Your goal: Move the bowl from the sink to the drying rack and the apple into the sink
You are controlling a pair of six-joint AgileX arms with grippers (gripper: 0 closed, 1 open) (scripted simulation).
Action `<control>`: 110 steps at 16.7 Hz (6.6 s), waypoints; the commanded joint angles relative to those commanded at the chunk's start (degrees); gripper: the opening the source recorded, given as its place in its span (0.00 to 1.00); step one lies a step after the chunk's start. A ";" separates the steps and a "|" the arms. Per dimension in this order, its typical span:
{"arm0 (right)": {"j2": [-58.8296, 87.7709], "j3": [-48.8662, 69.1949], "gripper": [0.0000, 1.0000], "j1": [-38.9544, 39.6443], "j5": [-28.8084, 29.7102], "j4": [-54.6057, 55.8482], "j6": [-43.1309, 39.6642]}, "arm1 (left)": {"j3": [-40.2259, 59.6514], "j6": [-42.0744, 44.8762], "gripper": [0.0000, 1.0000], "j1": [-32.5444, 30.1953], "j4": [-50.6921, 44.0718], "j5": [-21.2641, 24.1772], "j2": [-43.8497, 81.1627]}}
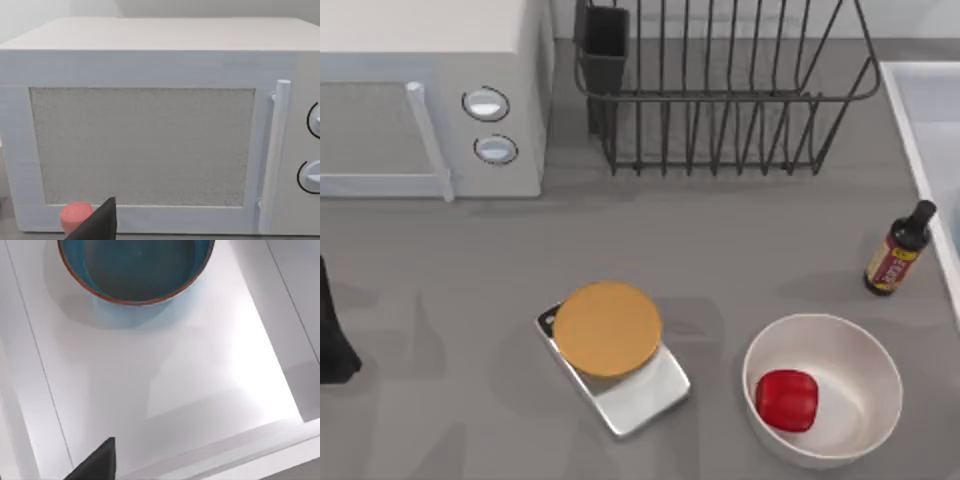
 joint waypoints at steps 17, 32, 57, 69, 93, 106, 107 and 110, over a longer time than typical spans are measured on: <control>66.90 71.55 1.00 -4.22 -0.83 -34.04 -16.66 | 0.00 0.00 1.00 0.00 0.00 0.00 0.00; 73.51 81.86 1.00 -2.13 -1.01 -35.45 -21.42 | 0.00 0.00 1.00 0.00 0.00 0.00 0.00; 80.51 75.51 0.02 -1.61 -0.87 -22.11 -20.93 | 0.00 0.00 1.00 0.00 0.00 0.00 0.00; 78.20 74.22 0.00 -2.10 -1.01 -23.32 -21.87 | 0.00 0.00 1.00 0.00 0.00 0.00 0.00; 12.87 42.40 0.00 -25.22 -3.59 -57.63 -45.54 | 0.00 0.00 1.00 0.00 0.00 0.00 0.00; 16.11 42.55 0.00 14.25 18.58 -18.28 -24.66 | 0.00 0.00 1.00 0.00 0.00 0.00 0.00; 16.52 42.60 0.00 18.84 21.18 -13.63 -22.20 | 0.00 0.00 1.00 0.00 0.00 0.00 0.00; 17.79 42.75 0.00 32.55 28.90 0.23 -15.08 | 0.00 0.00 1.00 0.00 0.00 0.00 0.00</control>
